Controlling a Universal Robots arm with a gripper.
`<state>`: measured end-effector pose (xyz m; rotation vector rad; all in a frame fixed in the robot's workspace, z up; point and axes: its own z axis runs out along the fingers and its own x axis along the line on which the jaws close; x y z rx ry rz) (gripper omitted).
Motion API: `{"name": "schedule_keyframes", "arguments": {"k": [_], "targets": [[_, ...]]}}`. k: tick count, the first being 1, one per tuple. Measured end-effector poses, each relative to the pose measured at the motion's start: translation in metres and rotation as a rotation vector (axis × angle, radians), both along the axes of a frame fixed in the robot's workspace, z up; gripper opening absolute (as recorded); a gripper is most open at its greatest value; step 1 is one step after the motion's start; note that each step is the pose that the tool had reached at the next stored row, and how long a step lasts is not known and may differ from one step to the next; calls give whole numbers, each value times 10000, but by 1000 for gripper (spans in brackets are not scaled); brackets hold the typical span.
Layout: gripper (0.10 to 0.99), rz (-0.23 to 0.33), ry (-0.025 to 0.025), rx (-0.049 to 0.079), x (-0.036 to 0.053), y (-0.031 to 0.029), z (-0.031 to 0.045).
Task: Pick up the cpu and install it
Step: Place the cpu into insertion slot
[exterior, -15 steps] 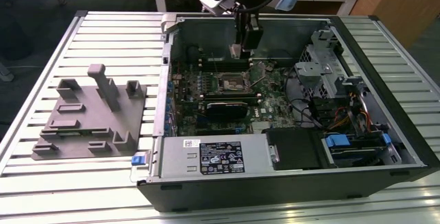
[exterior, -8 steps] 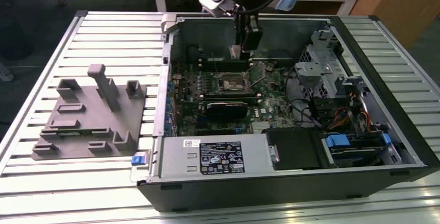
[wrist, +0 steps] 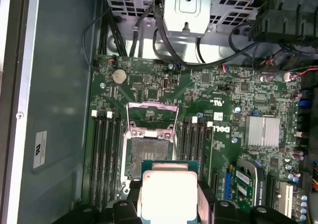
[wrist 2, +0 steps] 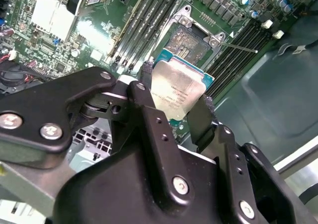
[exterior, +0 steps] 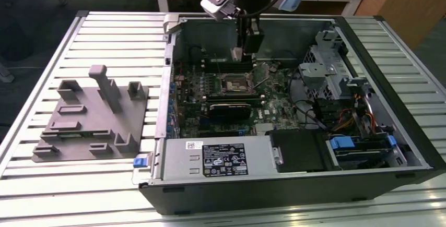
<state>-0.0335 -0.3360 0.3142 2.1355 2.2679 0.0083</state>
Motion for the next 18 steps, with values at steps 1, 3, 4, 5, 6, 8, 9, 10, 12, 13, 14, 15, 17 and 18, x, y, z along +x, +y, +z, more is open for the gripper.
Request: {"name": "schedule_keyframes", "arguments": {"k": [1, 3, 4, 5, 6, 8, 9, 10, 12, 13, 14, 15, 17, 18], "targets": [[533, -1, 0, -3, -4, 6, -9], [533, -2, -1, -2, -12, 8, -21], [533, -2, 0, -2, -15, 10, -30], [533, -2, 0, -6, -17, 12, -41], [533, -2, 0, -24, -18, 14, -55], [533, -2, 0, -98, -21, 20, -90], [533, -2, 0, -111, -22, 24, -108], [533, -3, 0, -114, -24, 26, -126], [533, -1, 0, -116, -24, 30, -162], [533, 0, 0, -115, -24, 31, -180], [533, -3, 0, -116, -26, 37, -198], [533, -3, 0, -115, -28, 46, -216], [533, -4, -1, -108, -31, 52, -251], [533, -4, -1, -95, -31, 52, -267]]}}
